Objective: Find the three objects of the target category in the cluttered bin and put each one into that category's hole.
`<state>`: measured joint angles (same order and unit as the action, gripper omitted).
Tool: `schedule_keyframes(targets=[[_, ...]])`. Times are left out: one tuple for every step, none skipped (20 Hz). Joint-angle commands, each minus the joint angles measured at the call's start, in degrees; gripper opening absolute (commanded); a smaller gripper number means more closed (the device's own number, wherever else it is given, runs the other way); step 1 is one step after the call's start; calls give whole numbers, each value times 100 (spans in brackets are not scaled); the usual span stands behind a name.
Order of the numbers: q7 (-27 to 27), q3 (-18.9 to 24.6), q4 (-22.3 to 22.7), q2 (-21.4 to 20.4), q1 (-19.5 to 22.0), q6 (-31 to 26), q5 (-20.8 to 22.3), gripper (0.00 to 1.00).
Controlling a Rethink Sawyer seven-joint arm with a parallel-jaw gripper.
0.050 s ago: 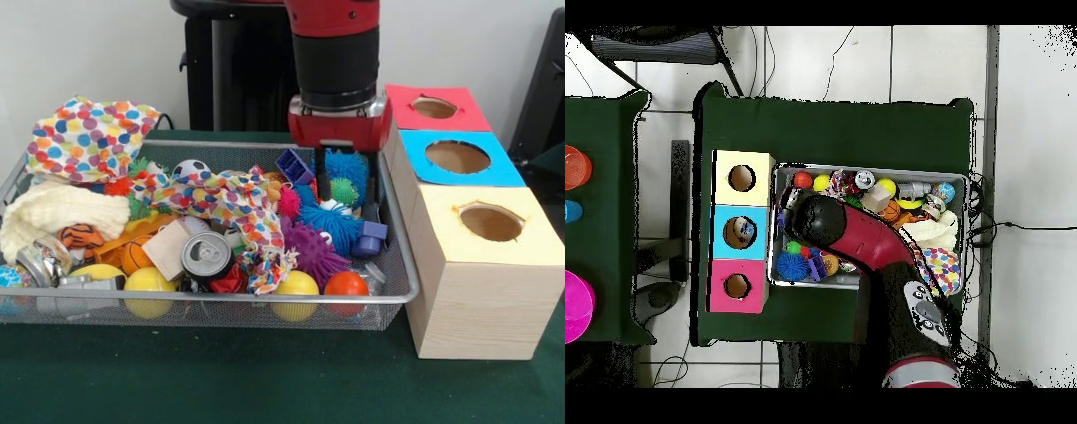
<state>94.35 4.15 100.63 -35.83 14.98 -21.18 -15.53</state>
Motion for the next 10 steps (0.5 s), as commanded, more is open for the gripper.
schedule_keyframes(targets=[[907,589,-432,751,258,232,-261,100],[898,646,-421,833,294,392,-246,100],[888,662,-449,885,305,452,-228,100],[879,716,-435,934,334,576,-201,100],[886,739,-417,952,339,658,-172,100],[886,721,-461,993,337,733,-138,100],[901,690,-492,1012,322,753,-121,100],[918,655,-502,1022,306,790,-105,100],[936,621,-512,1032,291,828,-88,100],[949,632,-510,1072,301,904,-80,100]])
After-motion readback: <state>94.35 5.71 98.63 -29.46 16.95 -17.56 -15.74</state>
